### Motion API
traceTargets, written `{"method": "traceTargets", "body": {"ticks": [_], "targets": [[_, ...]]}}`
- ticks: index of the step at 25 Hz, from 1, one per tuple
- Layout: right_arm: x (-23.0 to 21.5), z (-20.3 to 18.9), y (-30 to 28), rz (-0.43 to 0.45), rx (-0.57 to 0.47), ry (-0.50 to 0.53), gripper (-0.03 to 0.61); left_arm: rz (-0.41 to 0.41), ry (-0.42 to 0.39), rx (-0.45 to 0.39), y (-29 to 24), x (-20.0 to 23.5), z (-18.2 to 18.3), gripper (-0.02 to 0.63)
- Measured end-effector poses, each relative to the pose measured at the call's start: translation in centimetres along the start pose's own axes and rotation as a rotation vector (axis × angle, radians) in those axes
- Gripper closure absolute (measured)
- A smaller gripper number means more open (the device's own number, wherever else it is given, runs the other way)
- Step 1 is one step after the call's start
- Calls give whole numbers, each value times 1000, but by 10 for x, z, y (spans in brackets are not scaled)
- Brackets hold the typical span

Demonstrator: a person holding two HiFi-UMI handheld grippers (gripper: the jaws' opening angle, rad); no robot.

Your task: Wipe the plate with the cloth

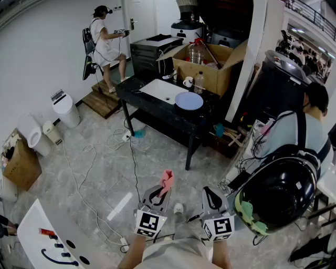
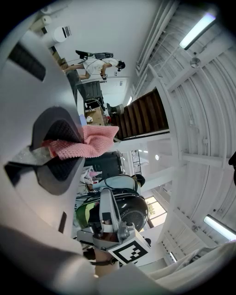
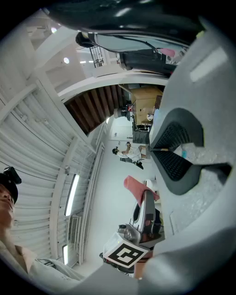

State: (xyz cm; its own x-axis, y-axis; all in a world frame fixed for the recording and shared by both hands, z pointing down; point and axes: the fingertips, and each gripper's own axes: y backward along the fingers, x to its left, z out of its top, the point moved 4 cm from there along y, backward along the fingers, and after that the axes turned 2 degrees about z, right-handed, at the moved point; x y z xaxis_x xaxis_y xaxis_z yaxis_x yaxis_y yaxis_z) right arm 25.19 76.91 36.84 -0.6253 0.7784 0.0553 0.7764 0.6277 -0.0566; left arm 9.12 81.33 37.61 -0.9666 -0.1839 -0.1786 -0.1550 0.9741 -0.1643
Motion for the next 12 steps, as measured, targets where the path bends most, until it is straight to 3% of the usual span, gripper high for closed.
{"method": "traceTargets", "body": {"ticks": [12], "targets": [[-50, -10, -110, 17, 16, -46, 558, -2, 21, 13, -93, 53, -5, 580]]}}
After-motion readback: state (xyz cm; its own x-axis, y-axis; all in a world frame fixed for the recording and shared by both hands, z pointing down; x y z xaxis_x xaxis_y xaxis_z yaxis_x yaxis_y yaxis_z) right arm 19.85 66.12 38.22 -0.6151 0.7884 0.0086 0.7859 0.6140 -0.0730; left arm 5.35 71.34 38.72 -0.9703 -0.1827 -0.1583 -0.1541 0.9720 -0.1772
